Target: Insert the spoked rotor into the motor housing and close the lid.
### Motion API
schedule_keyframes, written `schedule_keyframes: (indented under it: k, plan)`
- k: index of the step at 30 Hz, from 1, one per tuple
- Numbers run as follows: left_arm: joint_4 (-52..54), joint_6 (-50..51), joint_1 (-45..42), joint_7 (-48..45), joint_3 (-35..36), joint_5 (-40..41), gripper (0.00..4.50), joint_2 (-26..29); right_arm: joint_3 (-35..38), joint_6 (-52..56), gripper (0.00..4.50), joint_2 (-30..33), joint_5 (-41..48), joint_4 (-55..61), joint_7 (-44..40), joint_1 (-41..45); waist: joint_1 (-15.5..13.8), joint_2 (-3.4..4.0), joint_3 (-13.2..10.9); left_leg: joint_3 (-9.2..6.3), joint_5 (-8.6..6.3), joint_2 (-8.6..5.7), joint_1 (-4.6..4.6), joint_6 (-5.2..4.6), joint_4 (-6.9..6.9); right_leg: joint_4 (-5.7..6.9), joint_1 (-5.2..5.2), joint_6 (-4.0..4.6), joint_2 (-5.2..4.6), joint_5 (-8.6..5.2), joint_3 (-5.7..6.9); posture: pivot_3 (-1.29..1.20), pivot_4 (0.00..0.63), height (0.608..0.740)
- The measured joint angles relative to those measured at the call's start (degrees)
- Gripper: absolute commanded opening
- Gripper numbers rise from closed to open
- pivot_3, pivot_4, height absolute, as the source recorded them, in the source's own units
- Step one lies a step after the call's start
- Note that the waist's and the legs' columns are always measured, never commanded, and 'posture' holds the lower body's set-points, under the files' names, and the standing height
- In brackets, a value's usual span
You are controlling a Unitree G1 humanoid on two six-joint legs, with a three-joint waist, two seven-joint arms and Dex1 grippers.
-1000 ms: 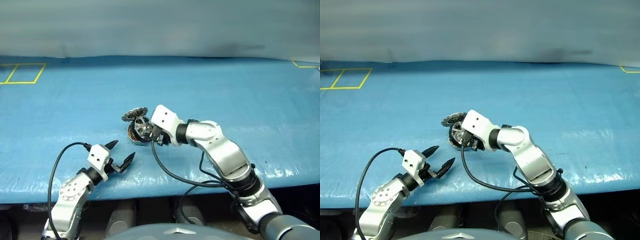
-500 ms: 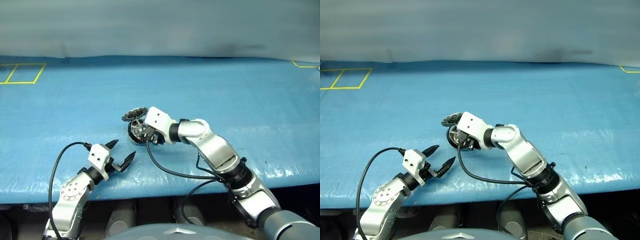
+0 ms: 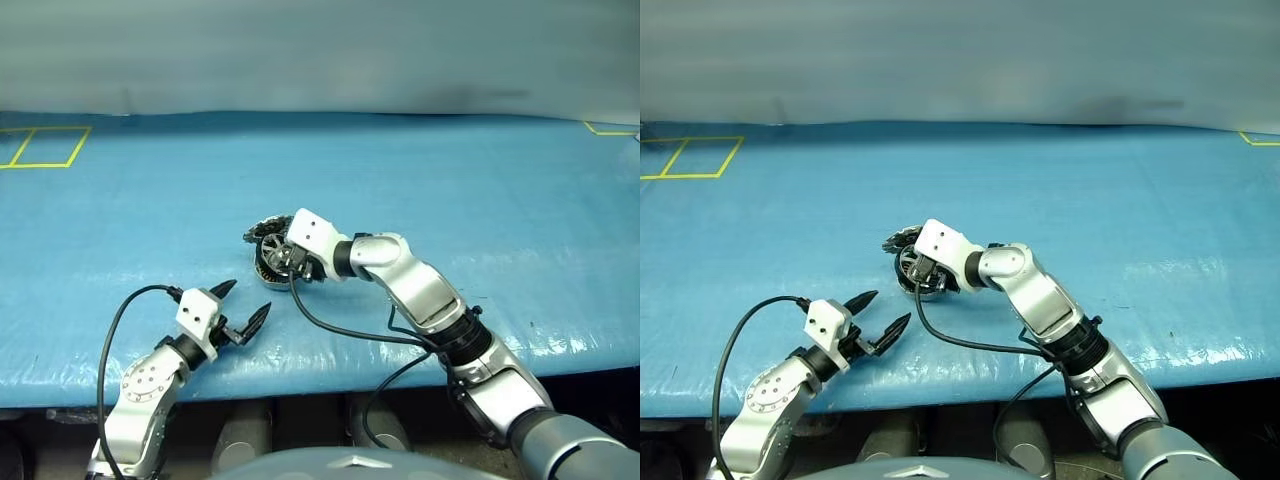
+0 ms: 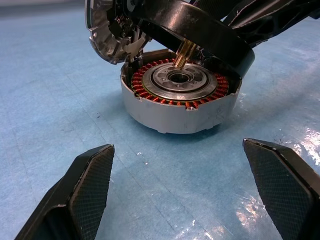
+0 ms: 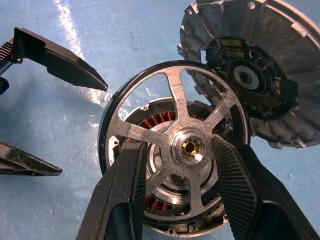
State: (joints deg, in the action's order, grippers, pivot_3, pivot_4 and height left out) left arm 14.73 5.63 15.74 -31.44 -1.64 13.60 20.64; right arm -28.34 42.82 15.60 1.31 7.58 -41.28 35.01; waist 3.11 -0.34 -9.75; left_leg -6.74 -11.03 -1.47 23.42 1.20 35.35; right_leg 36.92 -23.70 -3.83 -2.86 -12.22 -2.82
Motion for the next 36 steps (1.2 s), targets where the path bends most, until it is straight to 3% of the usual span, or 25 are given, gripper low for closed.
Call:
schedule_keyframes:
  k: [36]
  plan:
    - [1.0,0.1,0.7,0.2,-0.1,0.0,4.5,-0.2,-1.0,-1.4,1.68,2.7,-1.3,-2.2,-1.5,1.7,-0.1,0.0,0.0,0.0,0.0,0.0,0.0,0.0,0.01,0.0,0.01,0.0,0.0,0.0,0.0,0.0,0.15,0.74]
